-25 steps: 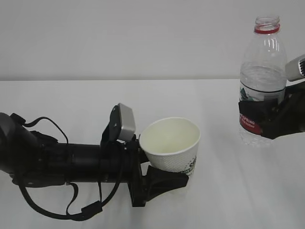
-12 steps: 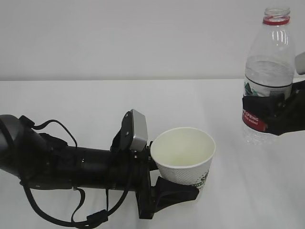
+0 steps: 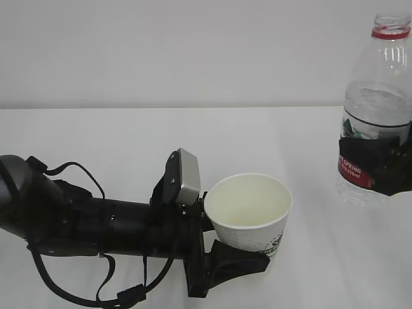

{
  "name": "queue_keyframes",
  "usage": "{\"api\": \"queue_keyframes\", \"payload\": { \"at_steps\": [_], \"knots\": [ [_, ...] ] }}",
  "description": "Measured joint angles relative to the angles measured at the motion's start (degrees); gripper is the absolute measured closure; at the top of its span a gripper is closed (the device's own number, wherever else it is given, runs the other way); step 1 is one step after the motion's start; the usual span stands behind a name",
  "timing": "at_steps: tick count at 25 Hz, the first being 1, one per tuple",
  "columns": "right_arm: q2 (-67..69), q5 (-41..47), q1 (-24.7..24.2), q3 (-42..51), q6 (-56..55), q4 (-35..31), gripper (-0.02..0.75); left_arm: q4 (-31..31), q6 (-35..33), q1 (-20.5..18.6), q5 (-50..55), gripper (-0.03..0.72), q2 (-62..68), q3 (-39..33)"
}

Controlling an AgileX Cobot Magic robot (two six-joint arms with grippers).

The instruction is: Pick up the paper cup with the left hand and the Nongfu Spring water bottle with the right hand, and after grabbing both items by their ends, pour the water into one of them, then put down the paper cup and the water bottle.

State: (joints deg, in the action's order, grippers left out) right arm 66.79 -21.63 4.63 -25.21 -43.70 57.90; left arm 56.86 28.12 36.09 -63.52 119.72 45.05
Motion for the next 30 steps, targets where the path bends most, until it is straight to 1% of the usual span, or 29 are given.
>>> {"api": "queue_keyframes", "payload": {
  "at_steps": [10,14,20,30],
  "knots": [
    [-2.18,1.93,0.0,2.45,0.16,0.0,0.277,1.1,1.08,0.08,0.0,0.153,0.0,0.0],
    [-2.18,2.17,0.0,2.45,2.32,0.0,0.277,2.91,1.29,0.87,0.04,0.153,0.0,0.0],
    [-2.18,2.25,0.0,2.45,4.94,0.0,0.277,3.29,1.67,2.21,0.24,0.154,0.0,0.0],
    [-2.18,2.25,0.0,2.45,9.95,0.0,0.277,3.29,1.77,2.42,0.24,0.154,0.0,0.0]
  ]
}}
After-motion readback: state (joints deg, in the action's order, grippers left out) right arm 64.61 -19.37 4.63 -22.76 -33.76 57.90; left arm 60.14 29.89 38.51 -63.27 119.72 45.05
